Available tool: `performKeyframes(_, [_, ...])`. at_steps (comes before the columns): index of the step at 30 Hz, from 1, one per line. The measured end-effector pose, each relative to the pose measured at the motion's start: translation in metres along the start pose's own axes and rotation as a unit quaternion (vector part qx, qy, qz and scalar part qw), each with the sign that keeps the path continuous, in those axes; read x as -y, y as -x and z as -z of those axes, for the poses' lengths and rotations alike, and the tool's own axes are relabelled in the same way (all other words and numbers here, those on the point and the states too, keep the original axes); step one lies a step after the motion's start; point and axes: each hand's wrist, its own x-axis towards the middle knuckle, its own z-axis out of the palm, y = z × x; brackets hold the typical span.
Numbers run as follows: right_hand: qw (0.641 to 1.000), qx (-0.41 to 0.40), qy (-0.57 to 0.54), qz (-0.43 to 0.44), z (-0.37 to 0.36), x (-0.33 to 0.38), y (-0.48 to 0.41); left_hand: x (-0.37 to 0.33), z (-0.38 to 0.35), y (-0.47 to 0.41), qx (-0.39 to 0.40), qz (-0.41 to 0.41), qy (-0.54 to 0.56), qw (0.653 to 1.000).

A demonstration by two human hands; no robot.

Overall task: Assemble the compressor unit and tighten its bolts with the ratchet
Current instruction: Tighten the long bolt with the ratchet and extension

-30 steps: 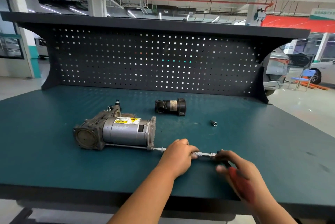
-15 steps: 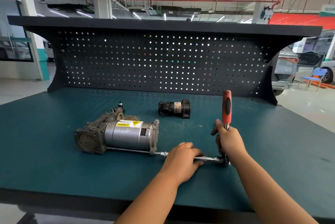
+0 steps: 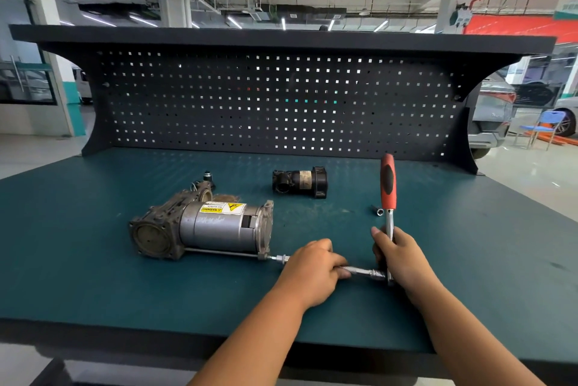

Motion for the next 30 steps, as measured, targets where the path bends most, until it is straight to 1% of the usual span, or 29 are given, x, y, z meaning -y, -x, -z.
performKeyframes(4, [0.996,-0.009,0.076,0.047,0.010,0.001,0.025,0.000,0.000,0.001,-0.001,0.006,0.010,1.000])
performKeyframes(6, [0.990,0.013,0.119,0.080,0.014,0.000,0.041,0.000,0.000,-0.001,-0.003,0.012,0.013,1.000])
performKeyframes(7, [0.980,0.034,0.162,0.110,0.017,-0.003,0.047,0.000,0.000,-0.002,-0.004,0.015,0.012,1.000])
performKeyframes(9, [0.935,0.079,0.298,0.174,0.021,-0.010,0.056,0.000,0.000,-0.004,-0.004,0.018,0.014,1.000])
performKeyframes(10, [0.914,0.096,0.349,0.186,0.022,-0.012,0.060,0.000,0.000,-0.004,-0.004,0.018,0.016,1.000])
performKeyframes(11, [0.909,0.095,0.364,0.180,0.023,-0.013,0.061,0.000,0.000,-0.004,-0.005,0.017,0.017,1.000])
performKeyframes(12, [0.918,0.075,0.354,0.164,0.023,-0.011,0.061,0.000,-0.001,-0.004,-0.005,0.015,0.016,1.000])
performKeyframes(14, [0.951,0.031,0.278,0.130,0.021,-0.007,0.061,-0.001,0.000,-0.002,-0.008,0.013,0.009,1.000])
performKeyframes(15, [0.962,0.020,0.248,0.113,0.019,-0.004,0.058,-0.001,0.000,-0.001,-0.012,0.013,0.004,1.000])
performKeyframes(19, [0.987,-0.036,0.154,0.029,0.006,0.006,0.031,-0.001,0.000,0.002,-0.041,0.001,-0.004,0.999])
performKeyframes(22, [0.989,-0.047,0.141,-0.015,0.000,0.015,0.008,-0.001,0.000,0.003,-0.042,-0.011,-0.014,0.999])
performKeyframes(26, [0.983,-0.054,0.172,-0.032,-0.001,0.015,-0.011,0.000,0.000,0.001,-0.042,-0.012,-0.010,0.999])
performKeyframes(30, [0.975,-0.065,0.201,-0.074,-0.005,0.014,-0.021,0.001,-0.001,0.000,-0.045,-0.011,-0.002,0.999])
